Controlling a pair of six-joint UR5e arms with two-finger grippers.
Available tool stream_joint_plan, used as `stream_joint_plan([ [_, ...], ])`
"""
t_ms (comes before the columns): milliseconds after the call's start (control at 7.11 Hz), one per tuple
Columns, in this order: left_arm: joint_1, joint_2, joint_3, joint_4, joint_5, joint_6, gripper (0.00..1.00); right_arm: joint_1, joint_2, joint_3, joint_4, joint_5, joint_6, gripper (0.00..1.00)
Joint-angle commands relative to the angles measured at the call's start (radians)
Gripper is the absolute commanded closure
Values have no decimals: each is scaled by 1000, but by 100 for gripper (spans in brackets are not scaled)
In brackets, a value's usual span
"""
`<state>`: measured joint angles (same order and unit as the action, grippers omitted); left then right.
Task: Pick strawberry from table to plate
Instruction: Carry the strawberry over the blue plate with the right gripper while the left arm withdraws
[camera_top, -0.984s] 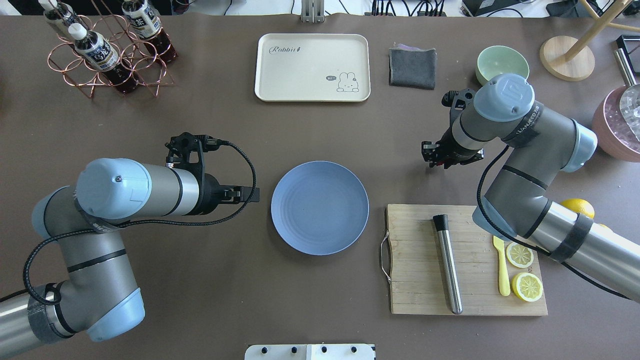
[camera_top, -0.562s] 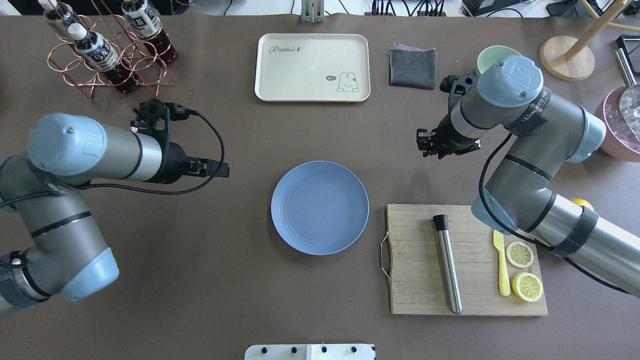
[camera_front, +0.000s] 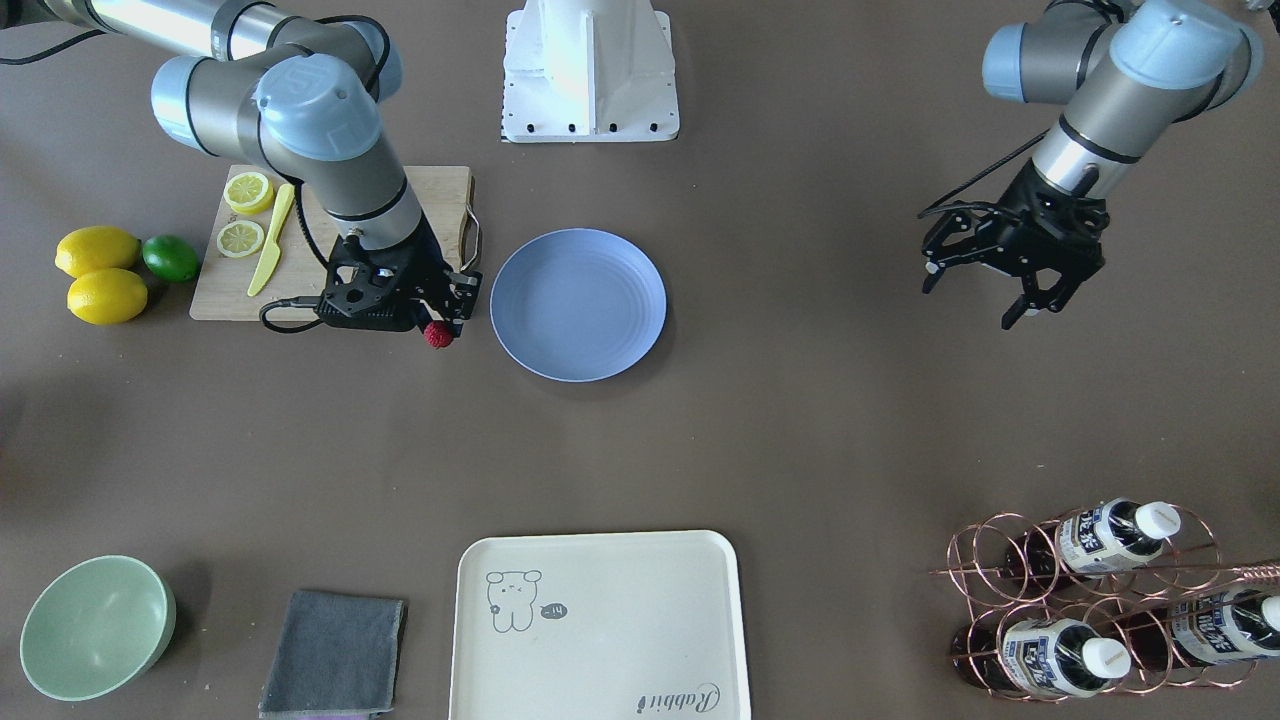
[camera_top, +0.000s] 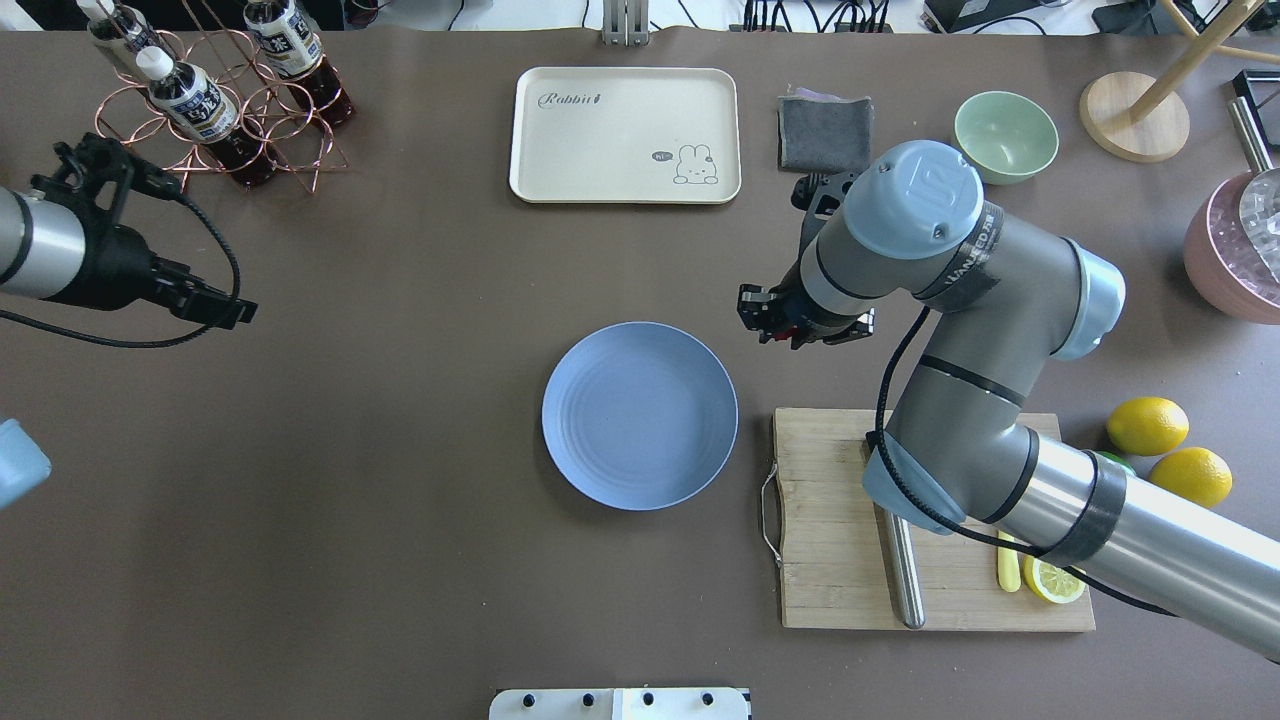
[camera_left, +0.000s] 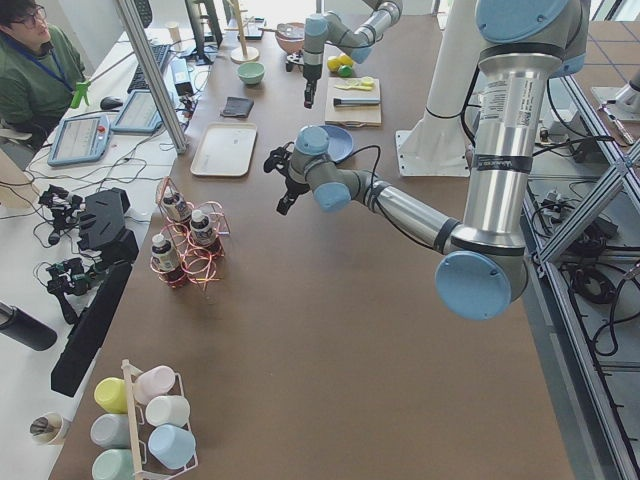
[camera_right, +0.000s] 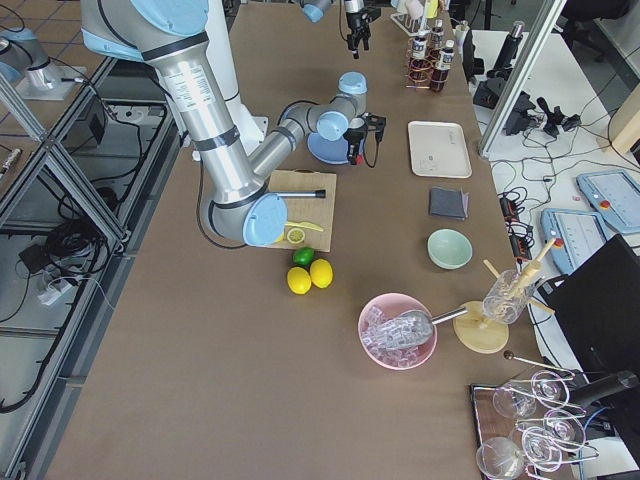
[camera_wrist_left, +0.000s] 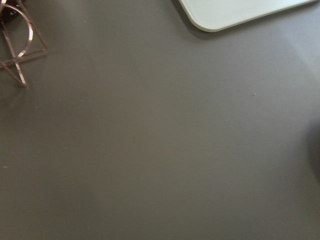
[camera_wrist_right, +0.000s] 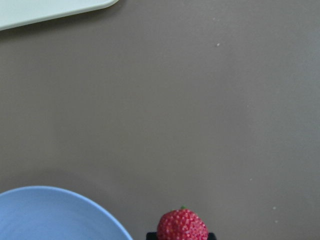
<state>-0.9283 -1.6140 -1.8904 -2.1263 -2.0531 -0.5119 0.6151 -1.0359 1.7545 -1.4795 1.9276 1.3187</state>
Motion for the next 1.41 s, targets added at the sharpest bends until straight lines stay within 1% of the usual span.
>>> stream_joint_plan([
  [0,-119,101,10,-46,-48,38,2,-102,94,-10,-70,-77,27,100],
  [141,-212,111,42,-37,-199,74,2,-141,117,-38,-65,-120,25,100],
  [281,-287,112,97,-32,-288,134,2,-159,150,-88,-62,-136,19,100],
  [422,-299,111,131,-30,-286,163,2,-169,169,-131,-41,-150,14,100],
  [562,-316,111,145,-27,-286,185,2,-179,169,-168,8,-162,19,100],
  [703,-326,111,146,3,-286,229,2,-192,177,-211,45,-173,22,100],
  [984,-362,105,146,77,-285,317,2,-201,189,-224,48,-183,22,100],
  [1266,-366,101,146,78,-285,328,2,-215,206,-231,47,-188,25,100],
])
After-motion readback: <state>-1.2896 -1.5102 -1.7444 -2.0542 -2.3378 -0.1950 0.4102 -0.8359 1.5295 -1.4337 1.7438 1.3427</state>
